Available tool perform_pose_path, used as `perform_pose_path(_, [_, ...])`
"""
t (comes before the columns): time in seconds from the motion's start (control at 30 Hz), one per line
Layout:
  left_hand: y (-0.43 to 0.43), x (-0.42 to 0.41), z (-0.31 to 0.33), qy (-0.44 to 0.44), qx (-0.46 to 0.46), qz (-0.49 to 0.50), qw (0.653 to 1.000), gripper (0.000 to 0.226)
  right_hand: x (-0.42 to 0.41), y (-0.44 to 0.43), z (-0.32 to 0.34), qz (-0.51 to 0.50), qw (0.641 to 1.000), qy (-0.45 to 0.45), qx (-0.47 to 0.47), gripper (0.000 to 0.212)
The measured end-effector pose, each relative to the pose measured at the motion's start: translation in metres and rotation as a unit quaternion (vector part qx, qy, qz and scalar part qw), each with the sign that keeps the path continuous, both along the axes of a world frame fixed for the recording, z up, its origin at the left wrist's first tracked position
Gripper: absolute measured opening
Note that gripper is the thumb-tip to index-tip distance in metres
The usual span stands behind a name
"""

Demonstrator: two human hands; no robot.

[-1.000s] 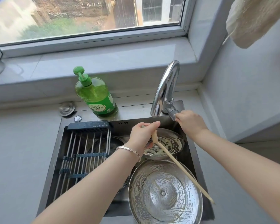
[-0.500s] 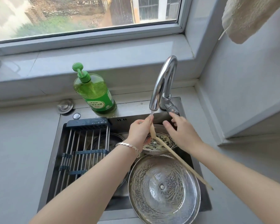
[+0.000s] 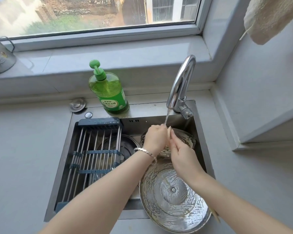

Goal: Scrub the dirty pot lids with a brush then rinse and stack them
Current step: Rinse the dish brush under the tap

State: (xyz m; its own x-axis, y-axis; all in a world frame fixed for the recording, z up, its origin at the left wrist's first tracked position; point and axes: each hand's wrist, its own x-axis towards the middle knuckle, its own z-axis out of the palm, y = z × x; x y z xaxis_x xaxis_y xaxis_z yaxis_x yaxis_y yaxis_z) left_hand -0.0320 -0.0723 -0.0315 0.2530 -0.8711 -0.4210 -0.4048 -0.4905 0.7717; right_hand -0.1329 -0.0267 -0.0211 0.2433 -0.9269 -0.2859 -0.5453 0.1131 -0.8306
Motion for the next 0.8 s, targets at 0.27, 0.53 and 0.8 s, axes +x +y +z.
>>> perform_pose_path(0.27, [-0.003,0.008,-0.006,-0.169,-0.076,-0.081,0.979,0.045,0.0,-0.006,-0.004,0.009,0.999,0.026,0.016,0.033])
perform_pose_path(0.53, [0.015,0.017,-0.014,-0.227,-0.148,-0.054,0.961,0.028,0.003,-0.004,-0.013,-0.002,0.998,0.043,0.056,0.044])
perform_pose_path(0.8, [-0.005,0.006,-0.007,0.256,0.131,0.179,0.941,0.022,0.008,0.009,-0.001,0.076,0.99,0.116,-0.004,0.052])
